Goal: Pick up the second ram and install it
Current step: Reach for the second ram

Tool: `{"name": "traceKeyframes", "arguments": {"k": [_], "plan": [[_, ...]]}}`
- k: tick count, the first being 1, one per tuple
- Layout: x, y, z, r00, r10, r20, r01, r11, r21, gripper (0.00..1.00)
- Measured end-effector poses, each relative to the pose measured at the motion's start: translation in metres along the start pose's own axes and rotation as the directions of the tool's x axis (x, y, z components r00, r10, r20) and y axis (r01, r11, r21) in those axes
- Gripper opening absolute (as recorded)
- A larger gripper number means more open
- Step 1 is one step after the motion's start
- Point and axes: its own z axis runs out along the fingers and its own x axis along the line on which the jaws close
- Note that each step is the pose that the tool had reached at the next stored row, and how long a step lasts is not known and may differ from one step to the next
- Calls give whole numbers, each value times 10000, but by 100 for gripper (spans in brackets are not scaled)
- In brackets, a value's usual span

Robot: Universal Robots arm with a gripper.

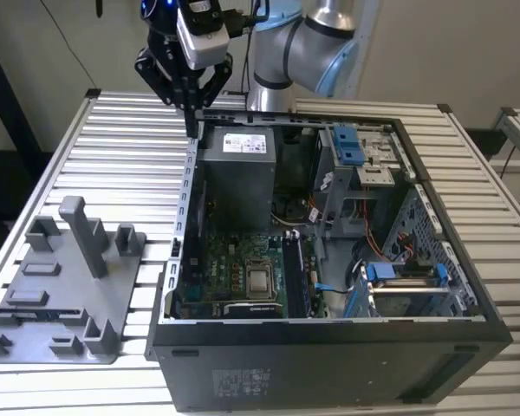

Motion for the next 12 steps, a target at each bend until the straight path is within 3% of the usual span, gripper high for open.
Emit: {"name": "traceKeyframes", "arguments": {"k": [12], "plan": [[310,-16,36,9998,-215,-1,215,9996,172,11]]}}
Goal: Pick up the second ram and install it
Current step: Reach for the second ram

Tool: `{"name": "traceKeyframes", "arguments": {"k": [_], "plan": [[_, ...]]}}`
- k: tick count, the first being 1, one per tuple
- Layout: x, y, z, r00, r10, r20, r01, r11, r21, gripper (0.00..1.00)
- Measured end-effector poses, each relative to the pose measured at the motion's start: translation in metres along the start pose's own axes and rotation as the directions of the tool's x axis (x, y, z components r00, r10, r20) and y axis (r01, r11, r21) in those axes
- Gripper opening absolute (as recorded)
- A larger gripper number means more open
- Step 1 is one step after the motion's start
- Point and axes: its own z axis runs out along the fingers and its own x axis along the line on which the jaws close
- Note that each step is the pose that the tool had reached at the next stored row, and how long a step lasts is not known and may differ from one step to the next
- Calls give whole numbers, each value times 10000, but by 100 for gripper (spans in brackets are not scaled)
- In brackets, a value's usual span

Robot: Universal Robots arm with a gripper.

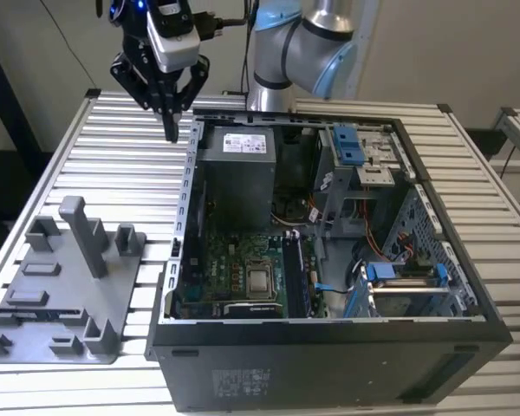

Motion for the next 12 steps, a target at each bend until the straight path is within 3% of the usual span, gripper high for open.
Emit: {"name": "traceKeyframes", "arguments": {"k": [12], "plan": [[302,-8,41,9998,-206,-1,206,9995,236,11]]}}
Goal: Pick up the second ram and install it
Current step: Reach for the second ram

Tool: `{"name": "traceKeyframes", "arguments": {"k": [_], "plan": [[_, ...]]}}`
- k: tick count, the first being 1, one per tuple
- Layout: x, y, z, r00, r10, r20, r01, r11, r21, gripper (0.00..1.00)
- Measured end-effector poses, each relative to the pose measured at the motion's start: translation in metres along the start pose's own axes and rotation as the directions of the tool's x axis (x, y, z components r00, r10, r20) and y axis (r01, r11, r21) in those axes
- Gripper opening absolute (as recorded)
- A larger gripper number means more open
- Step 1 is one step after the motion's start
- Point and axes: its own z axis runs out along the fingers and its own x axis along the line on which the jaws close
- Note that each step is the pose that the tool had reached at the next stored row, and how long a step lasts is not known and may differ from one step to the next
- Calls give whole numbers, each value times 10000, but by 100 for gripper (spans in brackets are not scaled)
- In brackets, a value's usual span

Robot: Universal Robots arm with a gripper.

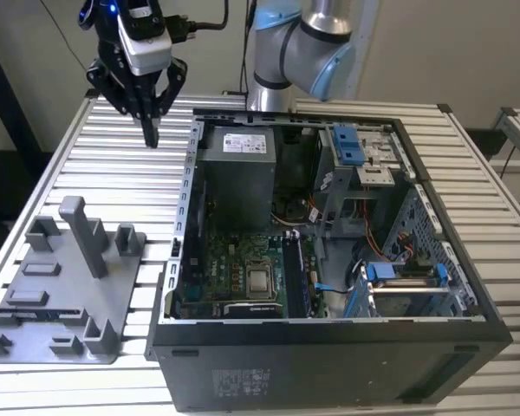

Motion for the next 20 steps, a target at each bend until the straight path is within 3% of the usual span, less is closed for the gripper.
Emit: {"name": "traceKeyframes", "arguments": {"k": [20], "plan": [[518,-2,58,9995,-324,-3,324,9986,415,11]]}}
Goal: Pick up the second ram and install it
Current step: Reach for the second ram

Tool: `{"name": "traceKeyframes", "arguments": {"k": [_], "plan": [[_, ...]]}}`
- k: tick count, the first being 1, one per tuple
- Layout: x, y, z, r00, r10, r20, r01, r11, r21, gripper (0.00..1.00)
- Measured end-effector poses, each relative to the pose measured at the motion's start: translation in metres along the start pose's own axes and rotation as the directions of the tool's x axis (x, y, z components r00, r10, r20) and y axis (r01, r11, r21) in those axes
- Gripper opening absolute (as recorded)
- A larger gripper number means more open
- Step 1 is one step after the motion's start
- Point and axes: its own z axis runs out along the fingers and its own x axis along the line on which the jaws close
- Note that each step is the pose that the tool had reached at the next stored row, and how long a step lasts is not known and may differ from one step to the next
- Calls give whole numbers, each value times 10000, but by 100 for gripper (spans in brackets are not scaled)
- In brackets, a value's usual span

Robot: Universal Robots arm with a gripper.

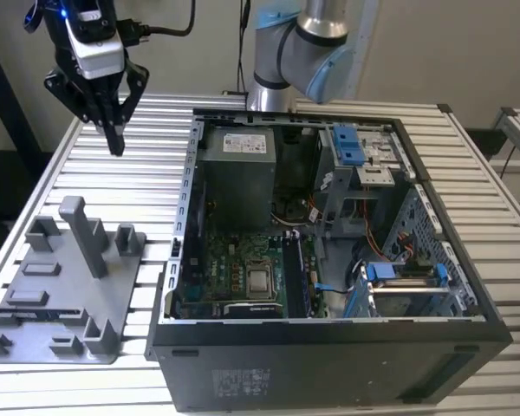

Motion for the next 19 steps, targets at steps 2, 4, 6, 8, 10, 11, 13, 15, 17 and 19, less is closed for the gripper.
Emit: {"name": "traceKeyframes", "arguments": {"k": [2,4,6,8,10,11,13,15,17,19], "plan": [[51,2,6,10000,-30,0,30,10000,38,11],[103,4,12,10000,-62,1,62,10000,77,11],[155,5,19,10000,-93,1,93,9999,113,11],[207,7,26,9999,-123,1,123,9998,151,11],[258,9,32,9999,-156,1,156,9997,189,11],[285,9,34,9999,-172,1,172,9996,208,11],[341,11,39,9998,-201,1,201,9995,247,11],[409,13,42,9997,-225,-1,225,9993,285,11],[485,16,44,9997,-241,0,241,9992,309,11],[555,17,43,9997,-262,0,262,9992,313,11]]}}
